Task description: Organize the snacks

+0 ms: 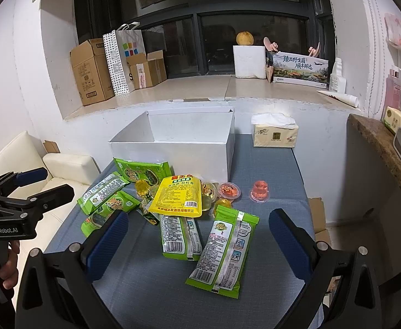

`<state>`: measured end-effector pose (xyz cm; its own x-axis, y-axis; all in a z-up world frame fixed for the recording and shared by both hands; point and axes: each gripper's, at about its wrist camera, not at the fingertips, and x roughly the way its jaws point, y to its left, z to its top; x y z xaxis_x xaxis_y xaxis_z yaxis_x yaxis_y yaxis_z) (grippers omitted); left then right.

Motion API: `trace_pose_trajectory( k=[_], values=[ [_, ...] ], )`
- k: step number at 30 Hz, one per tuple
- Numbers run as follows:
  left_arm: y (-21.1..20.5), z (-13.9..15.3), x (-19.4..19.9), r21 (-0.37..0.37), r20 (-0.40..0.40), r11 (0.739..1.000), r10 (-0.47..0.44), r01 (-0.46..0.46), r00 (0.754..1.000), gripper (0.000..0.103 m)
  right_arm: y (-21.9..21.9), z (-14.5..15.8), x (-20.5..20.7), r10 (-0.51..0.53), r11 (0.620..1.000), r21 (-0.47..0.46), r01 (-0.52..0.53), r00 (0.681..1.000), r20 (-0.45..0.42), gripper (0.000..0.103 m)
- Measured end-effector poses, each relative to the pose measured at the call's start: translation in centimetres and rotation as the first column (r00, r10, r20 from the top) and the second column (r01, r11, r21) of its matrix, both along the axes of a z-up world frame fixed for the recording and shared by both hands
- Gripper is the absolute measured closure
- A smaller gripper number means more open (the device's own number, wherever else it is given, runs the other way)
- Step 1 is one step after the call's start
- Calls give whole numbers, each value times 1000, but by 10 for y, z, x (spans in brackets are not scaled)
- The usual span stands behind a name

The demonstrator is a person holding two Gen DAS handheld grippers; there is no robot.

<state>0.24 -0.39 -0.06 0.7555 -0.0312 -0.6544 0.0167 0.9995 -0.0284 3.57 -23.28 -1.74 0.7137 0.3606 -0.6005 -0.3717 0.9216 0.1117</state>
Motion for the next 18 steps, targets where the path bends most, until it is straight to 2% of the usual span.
trace_pose_trajectory(
  k=[18],
  values=[
    [-3, 1, 1, 6, -3, 1000, -11, 11, 1000, 0, 0, -1, 0, 0, 1000, 1, 0, 1000, -1, 0]
  ],
)
